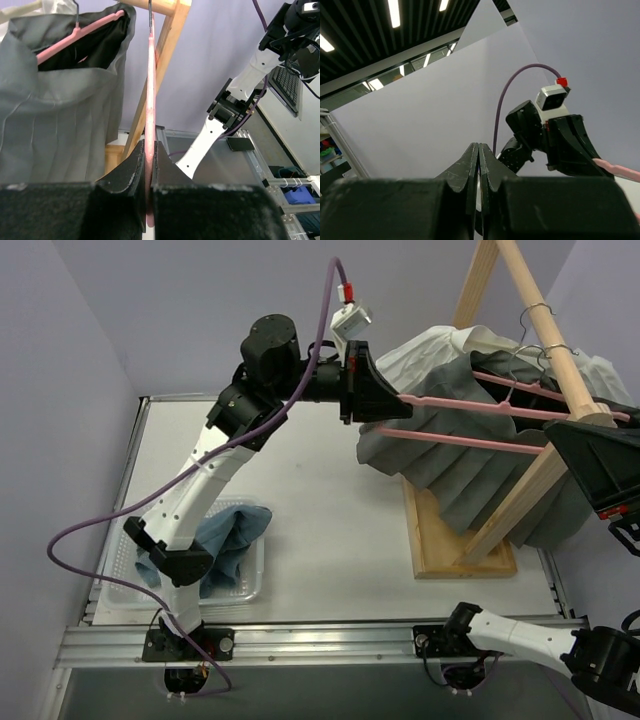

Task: Remove the skirt from the hanger

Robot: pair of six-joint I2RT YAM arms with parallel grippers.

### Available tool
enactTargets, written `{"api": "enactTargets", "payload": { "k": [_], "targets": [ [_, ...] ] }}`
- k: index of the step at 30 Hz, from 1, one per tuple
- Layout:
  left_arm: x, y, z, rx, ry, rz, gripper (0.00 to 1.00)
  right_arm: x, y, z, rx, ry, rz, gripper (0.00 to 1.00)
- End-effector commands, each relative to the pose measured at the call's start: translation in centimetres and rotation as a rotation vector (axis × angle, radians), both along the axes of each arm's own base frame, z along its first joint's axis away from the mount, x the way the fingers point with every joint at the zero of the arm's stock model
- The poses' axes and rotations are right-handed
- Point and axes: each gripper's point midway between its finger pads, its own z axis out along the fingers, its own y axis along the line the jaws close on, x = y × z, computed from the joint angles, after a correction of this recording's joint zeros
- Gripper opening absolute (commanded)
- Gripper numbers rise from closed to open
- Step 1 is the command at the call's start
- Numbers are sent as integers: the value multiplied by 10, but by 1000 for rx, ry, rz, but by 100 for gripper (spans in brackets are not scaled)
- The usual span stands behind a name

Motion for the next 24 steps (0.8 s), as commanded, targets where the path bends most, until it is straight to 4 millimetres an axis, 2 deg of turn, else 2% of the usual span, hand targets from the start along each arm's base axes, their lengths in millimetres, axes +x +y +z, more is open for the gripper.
{"api": "enactTargets", "payload": {
  "k": [1, 6, 10, 15, 18, 19, 20, 23, 24],
  "targets": [
    [-14, -13, 22, -64, -49, -32, 2, -15, -16, 31, 112, -83, 15, 0],
    [-14, -49, 11, -86, -13, -94, 2, -16, -16, 34, 115, -80, 24, 0],
    [-16, -65, 2, -89, 3, -114, 2, -17, -19, 33, 112, -74, 15, 0],
    [-19, -78, -9, -78, 18, -128, 2, -20, -26, 32, 122, -75, 7, 0],
    [-20, -79, -14, -57, 22, -127, 4, -22, -31, 31, 128, -73, -1, 0],
    [-20, -79, -15, -52, 23, -120, 11, -21, -32, 30, 127, -67, -6, 0],
    [-20, -79, -17, -48, 13, -116, 33, -21, -33, 29, 128, -66, -10, 0],
    [-14, -71, -24, -17, -27, -71, 62, -15, -30, 22, 115, -41, -21, 0],
    [-16, -63, -17, -25, -57, -63, 64, -14, -30, 20, 109, -34, -24, 0]
  ]
}}
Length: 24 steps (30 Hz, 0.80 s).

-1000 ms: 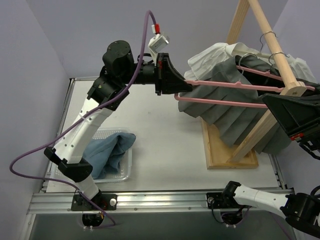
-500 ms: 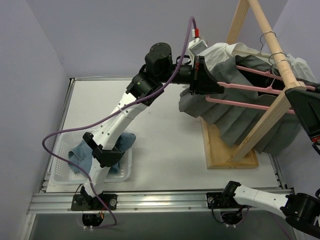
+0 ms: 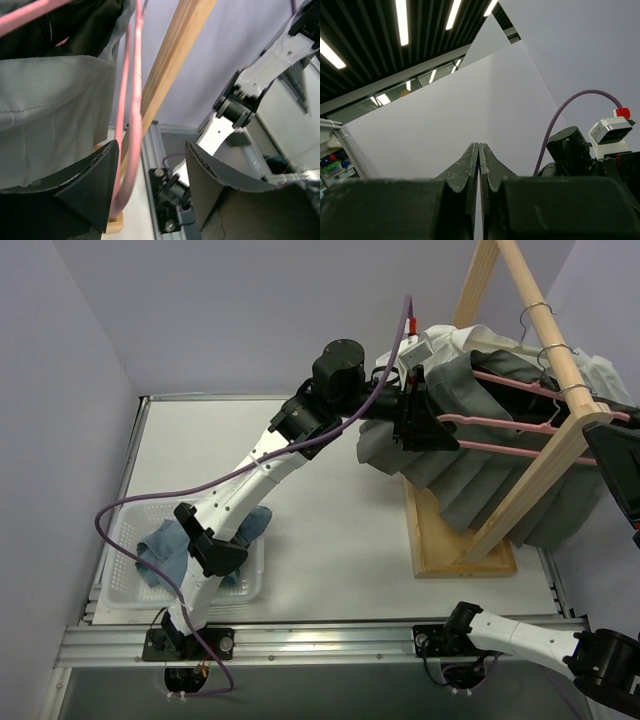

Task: Remove the skirt from the hanger

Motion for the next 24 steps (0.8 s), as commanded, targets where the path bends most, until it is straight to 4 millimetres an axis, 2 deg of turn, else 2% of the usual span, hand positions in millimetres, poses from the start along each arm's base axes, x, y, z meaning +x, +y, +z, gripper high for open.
{"api": "enactTargets", "payload": {
  "k": [1, 2, 3, 4, 5, 6, 7, 9, 10, 11, 12, 13, 14, 15, 17, 18, 19, 20, 23, 24],
  "targets": [
    [-12, 29, 28, -42, -166, 23, 65, 1, -5, 4, 29, -2, -12, 0],
    [-16, 38, 27, -35, -215, -7, 65, 1, -5, 4, 30, 1, -9, 0],
    [-15, 53, 35, -36, -268, 12, 64, 1, -5, 4, 31, 2, -8, 0],
    [-9, 62, 27, -2, -341, 39, 65, 2, -3, 4, 30, 3, -7, 0],
    [-1, 72, 30, 4, -380, 81, 67, 2, -3, 5, 33, 6, -2, 0],
    [7, 96, 45, -15, -429, 120, 67, 3, -2, 4, 29, 9, -2, 0],
    [19, 105, 37, -2, -454, 128, 68, 3, -1, 4, 26, 10, -1, 0],
    [29, 131, 60, -73, -512, 147, 71, 6, 4, 3, 10, 15, 1, 0],
    [52, 149, 63, -77, -501, 186, 71, 8, 6, 3, 6, 19, 0, 0],
    [55, 157, 79, -127, -500, 184, 71, 11, 10, 1, -3, 23, 1, 0],
    [64, 159, 76, -129, -485, 162, 71, 13, 12, 0, -8, 27, -1, 0],
    [62, 169, 95, -169, -505, 161, 70, 15, 15, -1, -14, 30, -2, 0],
    [62, 170, 99, -178, -509, 148, 69, 17, 17, -2, -17, 31, -3, 0],
    [71, 162, 92, -174, -475, 119, 66, 19, 19, -3, -19, 31, -7, 0],
    [63, 160, 104, -223, -495, 73, 64, 22, 22, -5, -21, 31, -10, 0],
    [70, 153, 98, -234, -473, 55, 64, 24, 25, -6, -21, 29, -9, 0],
    [64, 153, 106, -281, -491, 28, 64, 26, 27, -7, -21, 31, -9, 0],
    [63, 148, 106, -294, -489, 11, 64, 26, 27, -6, -16, 28, -8, 0],
    [79, 125, 84, -288, -446, -11, 64, 32, 28, -10, -4, 47, -26, 0],
    [79, 122, 84, -294, -445, -11, 64, 33, 28, -11, -2, 47, -28, 0]
  ]
}}
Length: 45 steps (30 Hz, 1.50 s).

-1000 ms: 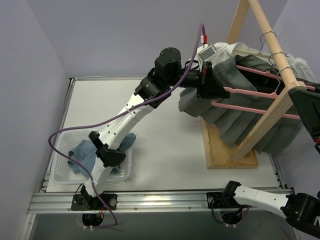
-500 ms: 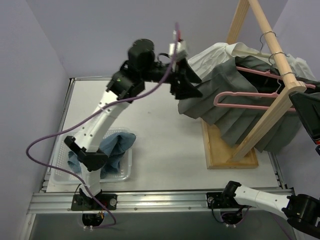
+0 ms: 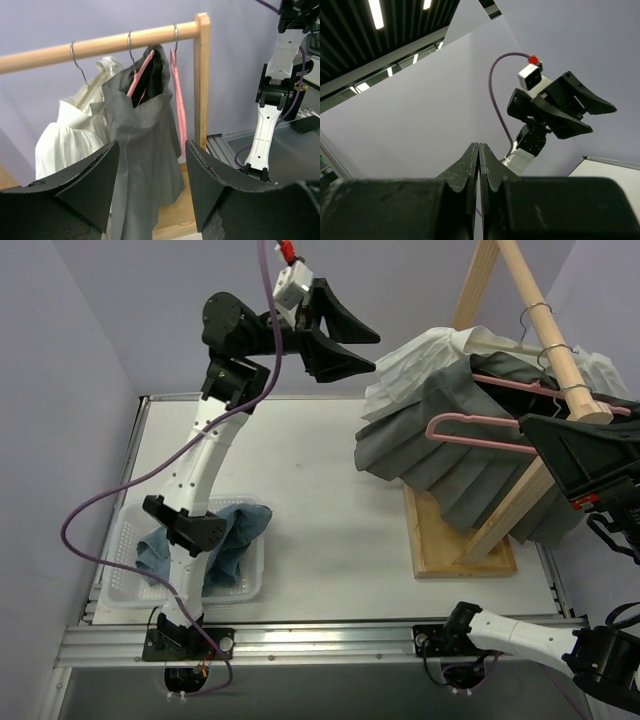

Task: Remove the skirt from the hanger

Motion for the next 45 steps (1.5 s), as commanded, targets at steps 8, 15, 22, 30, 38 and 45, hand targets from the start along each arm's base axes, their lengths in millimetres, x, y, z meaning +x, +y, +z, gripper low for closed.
{"api": "enactTargets", "payload": {
  "k": [8, 15, 22, 30, 38, 45],
  "targets": [
    [19, -49, -28, -58, -18, -12, 67, 9, 1, 9, 66, -16, -27, 0],
    [15, -74, -40, -92, 4, -71, 70, 12, 4, 8, 67, -8, -24, 0],
    [13, -100, -49, -110, -27, -39, 71, 11, 13, 14, 79, -9, 15, 0],
    [33, -115, -61, -131, -11, 37, 73, 14, 19, 10, 74, 5, 25, 0],
    [42, -125, -68, -145, 4, 71, 77, 16, 21, 8, 66, 12, 24, 0],
    [46, -136, -83, -131, 18, 69, 79, 16, 21, 8, 64, 7, 21, 0]
  ]
}}
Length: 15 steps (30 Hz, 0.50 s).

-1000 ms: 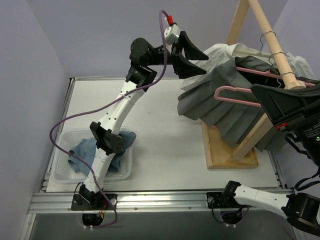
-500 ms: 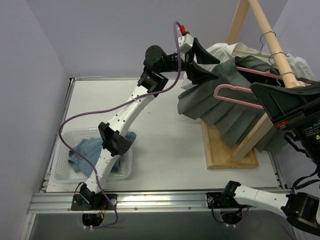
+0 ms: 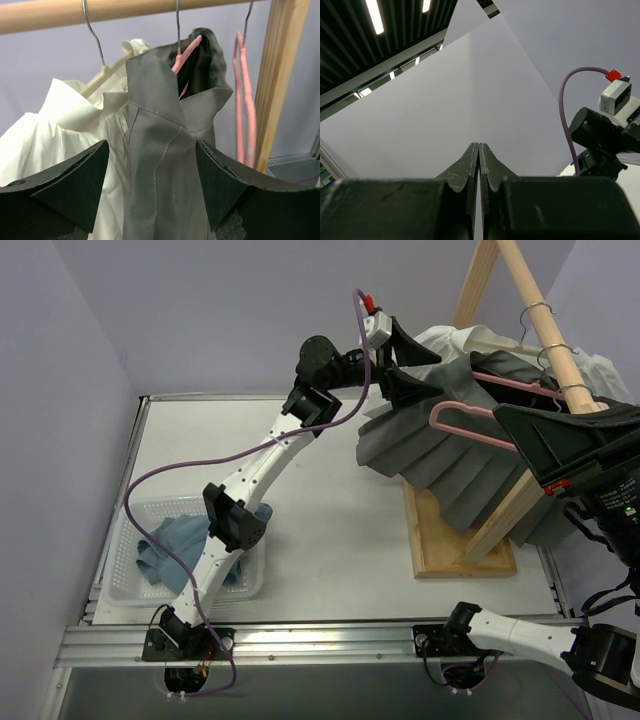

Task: Remove the skirt from the hanger

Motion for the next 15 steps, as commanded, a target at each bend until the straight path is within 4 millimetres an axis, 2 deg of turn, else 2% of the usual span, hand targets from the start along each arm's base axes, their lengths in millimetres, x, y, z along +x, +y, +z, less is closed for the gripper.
{"api": "enactTargets", "payload": {
  "k": [1, 5, 11, 14, 15],
  "targets": [
    [-2, -8, 0, -26, -32, 8, 79, -3, 1, 15, 44, -39, 14, 0],
    [-8, -17, -4, -35, -31, 0, 79, -3, 1, 15, 42, -42, 12, 0],
    [-19, -19, 6, -55, -42, -9, 73, -6, -4, 15, 47, -46, 12, 0],
    [-24, -18, 13, -74, -37, -15, 67, -7, -5, 16, 52, -48, 12, 0],
    [-25, -18, 15, -81, -40, -18, 60, -7, -5, 16, 53, -47, 13, 0]
  ]
}}
